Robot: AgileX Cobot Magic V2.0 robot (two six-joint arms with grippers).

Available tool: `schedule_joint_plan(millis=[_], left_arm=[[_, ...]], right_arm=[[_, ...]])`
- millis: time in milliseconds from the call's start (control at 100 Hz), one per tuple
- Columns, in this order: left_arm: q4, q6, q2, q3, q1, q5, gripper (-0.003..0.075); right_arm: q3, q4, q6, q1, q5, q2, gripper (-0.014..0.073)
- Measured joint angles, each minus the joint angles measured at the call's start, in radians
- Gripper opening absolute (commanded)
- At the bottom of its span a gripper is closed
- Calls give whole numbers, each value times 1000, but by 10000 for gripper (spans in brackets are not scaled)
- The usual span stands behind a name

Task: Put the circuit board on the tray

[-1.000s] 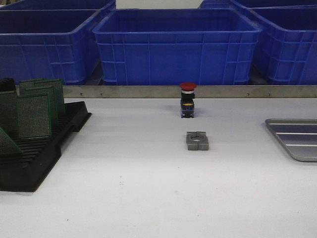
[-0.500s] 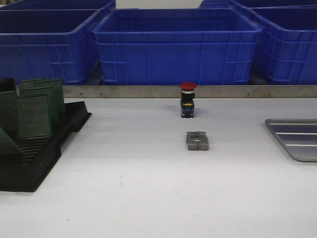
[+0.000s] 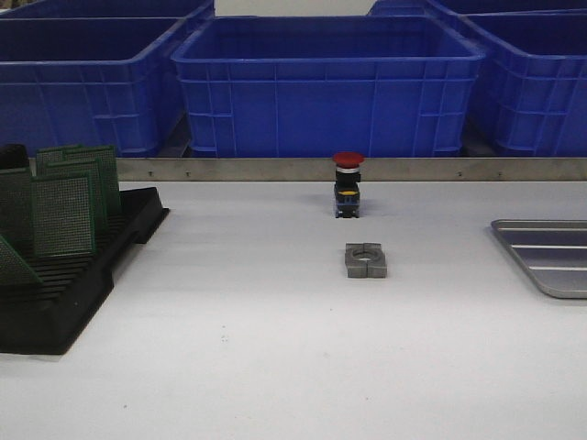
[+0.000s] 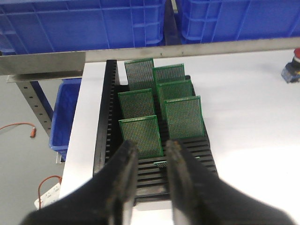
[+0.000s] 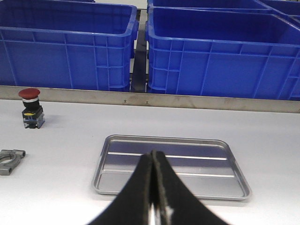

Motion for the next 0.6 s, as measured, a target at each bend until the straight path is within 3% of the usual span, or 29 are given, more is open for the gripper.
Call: schedule_joint_plan(millis=[60,190,430,600], left_arm=[[-13,72,54,-22,0,3,442],[-37,261,177,-52,0,17,442],[-120,936,363,-60,0,97,442],[-155,1253,460,-61,0,71,442]], right_arm=[[0,0,0,0,0,0,-62],[0,0,0,0,0,0,-62],[0,0,0,0,0,0,-62],[0,0,0,0,0,0,-62]])
